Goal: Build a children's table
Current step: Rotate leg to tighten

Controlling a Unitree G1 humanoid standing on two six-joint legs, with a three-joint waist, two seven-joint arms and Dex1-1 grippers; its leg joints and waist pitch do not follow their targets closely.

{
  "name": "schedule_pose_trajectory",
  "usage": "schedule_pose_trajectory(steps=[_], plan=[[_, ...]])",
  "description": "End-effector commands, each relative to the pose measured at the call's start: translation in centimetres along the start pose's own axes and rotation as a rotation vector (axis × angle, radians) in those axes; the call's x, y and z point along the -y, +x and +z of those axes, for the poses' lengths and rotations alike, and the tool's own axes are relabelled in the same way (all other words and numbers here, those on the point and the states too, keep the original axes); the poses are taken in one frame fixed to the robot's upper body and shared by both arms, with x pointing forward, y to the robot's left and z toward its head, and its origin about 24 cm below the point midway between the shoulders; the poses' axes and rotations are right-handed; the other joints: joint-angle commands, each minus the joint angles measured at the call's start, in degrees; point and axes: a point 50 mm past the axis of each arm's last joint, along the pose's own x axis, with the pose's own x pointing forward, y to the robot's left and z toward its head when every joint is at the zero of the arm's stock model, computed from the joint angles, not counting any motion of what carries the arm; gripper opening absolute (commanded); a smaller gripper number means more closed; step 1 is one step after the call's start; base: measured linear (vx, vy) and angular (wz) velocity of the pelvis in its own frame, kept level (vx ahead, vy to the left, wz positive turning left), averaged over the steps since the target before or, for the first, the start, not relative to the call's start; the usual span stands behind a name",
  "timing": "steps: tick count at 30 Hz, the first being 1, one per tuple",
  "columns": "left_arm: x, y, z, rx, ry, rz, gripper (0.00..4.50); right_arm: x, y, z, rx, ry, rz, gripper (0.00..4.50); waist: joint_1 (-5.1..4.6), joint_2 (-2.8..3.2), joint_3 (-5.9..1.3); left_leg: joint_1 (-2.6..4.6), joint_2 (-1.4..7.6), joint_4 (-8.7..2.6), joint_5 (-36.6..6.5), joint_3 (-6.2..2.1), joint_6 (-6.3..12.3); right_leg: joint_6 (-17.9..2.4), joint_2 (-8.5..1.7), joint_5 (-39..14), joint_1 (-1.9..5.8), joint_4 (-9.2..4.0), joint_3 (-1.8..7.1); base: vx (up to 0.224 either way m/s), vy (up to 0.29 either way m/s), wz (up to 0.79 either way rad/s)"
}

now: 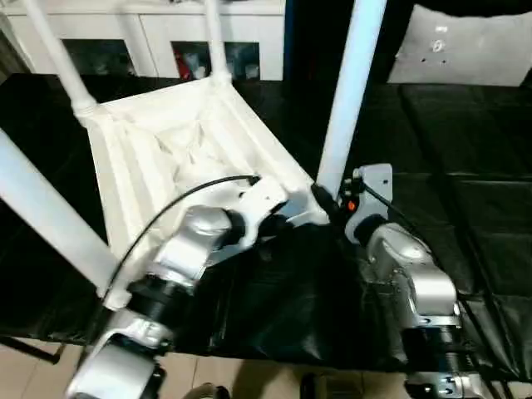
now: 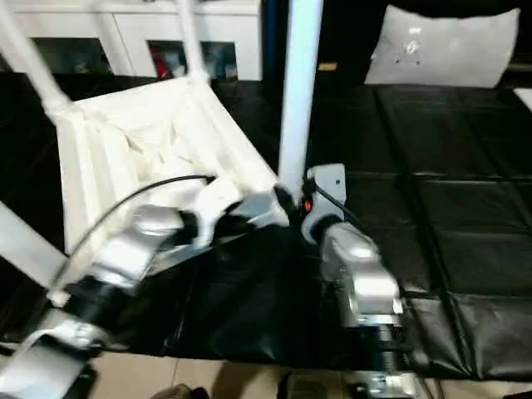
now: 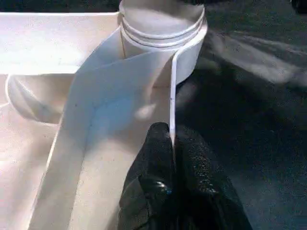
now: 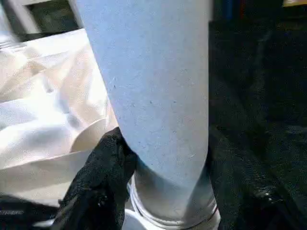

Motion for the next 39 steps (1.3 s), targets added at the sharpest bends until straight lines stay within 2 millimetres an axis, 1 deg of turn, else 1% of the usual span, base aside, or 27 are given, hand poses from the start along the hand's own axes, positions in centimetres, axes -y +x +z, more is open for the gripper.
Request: schedule_pose_trajectory(steps=[1, 2, 3, 4, 6, 7, 8, 9, 10, 12, 13, 14, 16, 17, 19, 20, 22, 24, 26, 27, 28, 30, 33, 34, 35, 36, 39], plan=[[2.0, 1.5, 3.0, 0.089, 0.063, -0.071, 0.0, -4.0, 0.5, -2.4, -0.093, 0.07, 0.152, 2.71, 0.11, 0.32, -2.93, -0.2, 2.91, -4.37, -10.11, -1.6, 4.59, -10.34, -4.7, -16.97, 2.78, -4.95, 3.0, 0.0, 0.0, 0.0], [2.1, 1.4, 2.9, 0.082, 0.072, -0.081, 0.0, -3.6, 0.2, -2.4, -0.095, 0.065, 0.148, 2.82, 0.14, 0.23, -3.02, -0.23, 2.93, -4.31, -9.19, -1.54, 5.2, -10.9, -4.74, -15.09, 2.94, -4.8, 3.03, 0.0, 0.0, 0.0], [2.1, 1.4, 2.9, 0.082, 0.072, -0.081, 0.0, -3.6, 0.2, -2.4, -0.095, 0.065, 0.148, 2.95, 0.14, 0.22, -2.93, -0.27, 2.97, -4.36, -8.99, -1.56, 5.44, -11.06, -4.77, -14.85, 2.98, -4.77, 3.04, 0.0, 0.0, 0.0], [2.1, 1.3, 2.7, 0.075, 0.08, -0.089, 0.0, -3.3, 0.0, -2.4, -0.094, 0.062, 0.144, 3.09, 0.09, 0.28, -2.88, -0.39, 3.0, -4.4, -8.79, -1.58, 5.78, -11.21, -4.79, -15.02, 3.05, -4.75, 2.99, 0.0, 0.0, 0.0], [2.0, 1.1, 2.4, 0.067, 0.094, -0.099, 0.0, -2.4, -0.6, -2.3, -0.079, 0.06, 0.136, 3.22, 0.26, 0.43, -2.98, -0.18, 3.17, -4.37, -8.68, -1.52, 6.06, -10.91, -4.91, -16.09, 2.91, -4.97, 3.0, 0.0, 0.0, 0.0], [1.9, 0.8, 2.1, 0.061, 0.106, -0.113, 0.0, -1.5, -1.2, -2.1, -0.055, 0.046, 0.141, 3.29, 0.32, 0.24, -3.23, -0.3, 3.21, -4.32, -7.47, -1.55, 6.36, -11.21, -4.97, -14.86, 3.14, -4.77, 3.0, 0.0, 0.0, 0.0], [1.9, 0.7, 2.0, 0.06, 0.11, -0.118, 0.0, -1.3, -1.4, -2.0, -0.044, 0.038, 0.146, 3.29, 0.48, 0.37, -3.24, -0.43, 3.35, -4.3, -6.41, -1.59, 6.9, -11.49, -4.98, -13.07, 3.18, -4.59, 3.01, 0.0, 0.0, 0.0], [1.9, 0.3, 1.7, 0.057, 0.12, -0.136, 0.0, -0.5, -1.9, -1.8, -0.034, 0.023, 0.16, 3.47, 0.5, 0.46, -3.24, -0.46, 3.42, -4.28, -5.94, -1.58, 7.09, -11.8, -4.97, -12.02, 3.17, -4.48, 3.03, 0.0, 0.0, 0.0], [1.9, 0.3, 1.7, 0.057, 0.12, -0.136, 0.0, -0.5, -1.9, -1.8, -0.034, 0.023, 0.16, 3.59, 0.58, 0.13, -3.62, -0.5, 3.46, -4.11, -4.54, -1.6, 7.65, -12.41, -5.03, -9.38, 3.41, -4.06, 3.05, 0.0, 0.0, 0.0], [1.8, -0.3, 1.1, 0.047, 0.149, -0.178, 0.0, 1.1, -2.9, -1.7, -0.036, -0.007, 0.191, 3.66, 0.66, -0.52, -3.99, -0.69, 3.42, -3.85, -2.07, -1.56, 9.03, -13.58, -5.14, -5.58, 3.79, -3.61, 3.09, 0.0, 0.0, 0.0], [1.7, -0.6, 0.8, 0.041, 0.157, -0.188, 0.0, 1.7, -3.2, -1.5, -0.033, -0.017, 0.217, 3.7, 0.74, -0.54, -4.06, -0.74, 3.38, -3.7, -0.99, -1.46, 10.23, -14.13, -5.16, -4.07, 3.76, -3.39, 3.08, 0.0, 0.0, 0.0], [1.6, -0.9, 0.5, 0.038, 0.158, -0.201, 0.0, 2.5, -3.6, -1.3, -0.033, -0.044, 0.247, 4.0, 0.93, -0.35, -4.09, -0.66, 3.51, -3.56, -0.5, -1.42, 10.99, -14.6, -5.29, -3.61, 3.71, -3.27, 3.09, 0.0, 0.0, 0.0], [1.6, -1.4, 0.1, 0.031, 0.164, -0.219, 0.0, 3.3, -4.0, -0.9, -0.034, -0.087, 0.287, 4.07, 1.13, -0.34, -4.09, -0.66, 3.52, -3.47, -0.02, -1.33, 11.6, -14.97, -5.2, -3.9, 3.58, -3.31, 3.04, 0.0, 0.0, 0.0], [1.6, -1.4, 0.0, 0.031, 0.165, -0.221, 0.0, 3.4, -4.0, -0.9, -0.035, -0.09, 0.291, 4.18, 1.31, -0.31, -3.98, -0.56, 3.62, -3.49, -0.81, -1.25, 11.46, -14.91, -5.23, -5.29, 3.44, -3.45, 3.06, 0.0, 0.0, 0.0], [1.4, -1.9, -0.4, 0.018, 0.186, -0.248, 0.0, 4.0, -4.4, -0.4, -0.036, -0.137, 0.359, 4.18, 1.47, -0.31, -3.88, -0.47, 3.62, -3.56, -1.85, -1.24, 11.19, -14.54, -5.17, -7.17, 3.37, -3.63, 3.01, 0.0, 0.0, 0.0], [1.3, -2.3, -0.7, 0.01, 0.196, -0.262, 0.0, 4.3, -4.6, -0.1, -0.035, -0.157, 0.403, 4.18, 1.62, -0.05, -3.69, -0.38, 3.66, -3.67, -3.57, -1.3, 10.45, -14.09, -5.13, -9.42, 3.3, -3.88, 2.94, 0.0, 0.0, 0.0], [1.1, -2.9, -1.1, -0.004, 0.212, -0.294, 0.0, 4.8, -4.9, 0.6, -0.03, -0.196, 0.494, 4.18, 1.72, -0.28, -3.76, -0.42, 3.72, -3.69, -3.98, -1.35, 10.09, -14.06, -5.25, -9.51, 3.46, -3.7, 3.05, 0.0, 0.0, 0.0], [1.1, -3.5, -1.2, -0.011, 0.242, -0.343, 0.0, 4.8, -5.3, 1.1, -0.05, -0.21, 0.654, 4.18, 1.63, -0.28, -3.69, -0.43, 3.66, -3.66, -3.77, -1.29, 10.45, -14.21, -5.15, -9.19, 3.35, -3.7, 3.01, 0.0, 0.0, 0.0], [1.1, -3.8, -1.2, -0.009, 0.259, -0.373, 0.0, 4.6, -5.5, 1.3, -0.071, -0.219, 0.73, 4.18, 1.83, -0.34, -3.81, -0.5, 3.62, -3.52, -3.24, -1.29, 11.26, -14.52, -5.14, -8.38, 3.53, -3.58, 2.97, 0.0, 0.0, 0.0], [1.1, -3.9, -1.2, -0.008, 0.263, -0.381, 0.0, 4.6, -5.5, 1.3, -0.077, -0.222, 0.748, 4.02, 1.94, -0.25, -3.92, -0.42, 3.77, -3.41, -1.9, -1.27, 11.7, -14.69, -5.11, -6.97, 3.37, -3.34, 3.01, 0.0, 0.0, 0.0], [1.1, -4.0, -1.2, -0.009, 0.271, -0.393, 0.0, 4.5, -5.5, 1.3, -0.087, -0.224, 0.776, 4.02, 2.04, -0.25, -4.03, -0.39, 3.77, -3.34, -1.38, -1.27, 11.94, -14.91, -5.08, -6.31, 3.36, -3.25, 2.95, 0.0, 0.0, 0.0], [1.1, -4.4, -1.4, -0.034, 0.315, -0.453, 0.0, 4.3, -5.5, 1.1, -0.145, -0.217, 0.895, 3.84, 2.37, -0.35, -4.24, -0.41, 3.81, -3.25, -0.2, -1.31, 12.57, -15.33, -5.04, -5.14, 3.46, -2.98, 2.8, 0.0, 0.0, 0.0], [1.1, -4.6, -1.4, -0.04, 0.33, -0.477, 0.0, 4.2, -5.4, 1.1, -0.162, -0.223, 0.923, 3.64, 3.17, -0.21, -4.24, -0.17, 4.01, -3.13, 0.43, -1.14, 12.81, -15.56, -5.02, -5.19, 3.06, -2.89, 2.83, 0.0, 0.0, 0.0], [1.2, -4.7, -1.4, -0.039, 0.34, -0.495, 0.0, 4.3, -5.2, 1.0, -0.168, -0.232, 0.931, 3.57, 3.38, -0.41, -4.37, -0.17, 4.03, -3.13, 0.64, -1.12, 12.63, -15.71, -5.06, -5.24, 3.1, -2.82, 2.81, 0.0, 0.0, 0.0], [1.2, -4.7, -1.4, -0.039, 0.341, -0.498, 0.0, 4.3, -5.2, 1.0, -0.169, -0.233, 0.933, 3.47, 3.6, -0.28, -4.32, -0.12, 4.15, -3.17, 0.67, -1.17, 12.33, -15.77, -5.1, -5.45, 3.03, -2.75, 2.86, 0.0, 0.0, 0.0], [1.4, -4.9, -1.4, -0.043, 0.353, -0.526, 0.0, 4.5, -4.9, 1.1, -0.178, -0.24, 0.948, 3.35, 3.69, -0.68, -4.46, -0.14, 4.15, -3.16, 0.61, -1.14, 12.04, -15.92, -5.17, -5.65, 3.1, -2.65, 2.85, 0.0, 0.0, 0.0], [1.6, -5.1, -1.5, -0.048, 0.36, -0.548, 0.0, 4.5, -4.5, 1.2, -0.186, -0.242, 0.969, 3.19, 3.89, -0.63, -4.35, -0.19, 4.07, -3.14, 0.1, -1.05, 11.47, -15.91, -5.2, -6.54, 3.05, -2.73, 2.93, 0.0, 0.0, 0.0]])
